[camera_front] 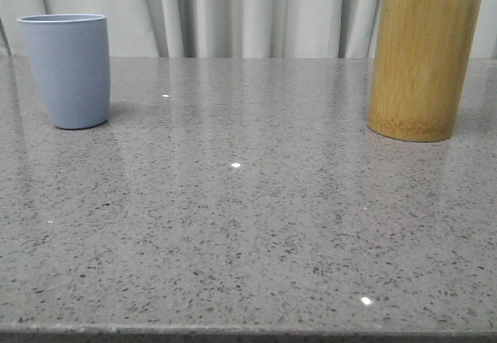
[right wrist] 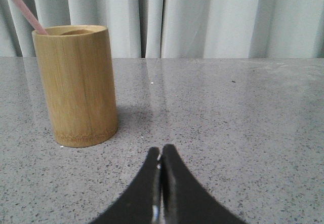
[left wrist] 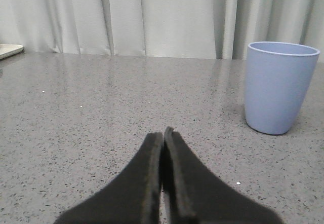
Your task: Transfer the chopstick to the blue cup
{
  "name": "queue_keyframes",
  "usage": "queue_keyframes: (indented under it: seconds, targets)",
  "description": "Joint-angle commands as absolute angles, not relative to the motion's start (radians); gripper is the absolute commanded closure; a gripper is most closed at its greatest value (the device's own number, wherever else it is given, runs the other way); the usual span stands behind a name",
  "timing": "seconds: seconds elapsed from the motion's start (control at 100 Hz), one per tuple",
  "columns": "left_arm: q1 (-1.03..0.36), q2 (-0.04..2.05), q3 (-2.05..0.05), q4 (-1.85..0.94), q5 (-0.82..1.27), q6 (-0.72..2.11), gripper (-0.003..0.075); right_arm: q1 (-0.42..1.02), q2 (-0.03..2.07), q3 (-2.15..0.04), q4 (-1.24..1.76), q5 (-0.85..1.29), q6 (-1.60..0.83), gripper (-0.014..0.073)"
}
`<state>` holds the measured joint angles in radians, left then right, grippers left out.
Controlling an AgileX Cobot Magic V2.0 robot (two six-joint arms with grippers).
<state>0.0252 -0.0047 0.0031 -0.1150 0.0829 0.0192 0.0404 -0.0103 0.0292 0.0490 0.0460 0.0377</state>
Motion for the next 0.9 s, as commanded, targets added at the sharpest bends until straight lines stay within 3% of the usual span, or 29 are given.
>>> queue_keyframes:
  seconds: [0.0,0.89]
  targets:
    - [0.028,-0.04,0.012,-0.121,-0.006,0.009,0.0739,0.035,-0.031,0.028,0.04,-0.037,0.035,0.0661]
    - [0.028,-0.039,-0.016,-0.216,-0.043,0.009,0.0739,0.035,-0.031,0.018,0.053,-0.1,0.035,0.0659]
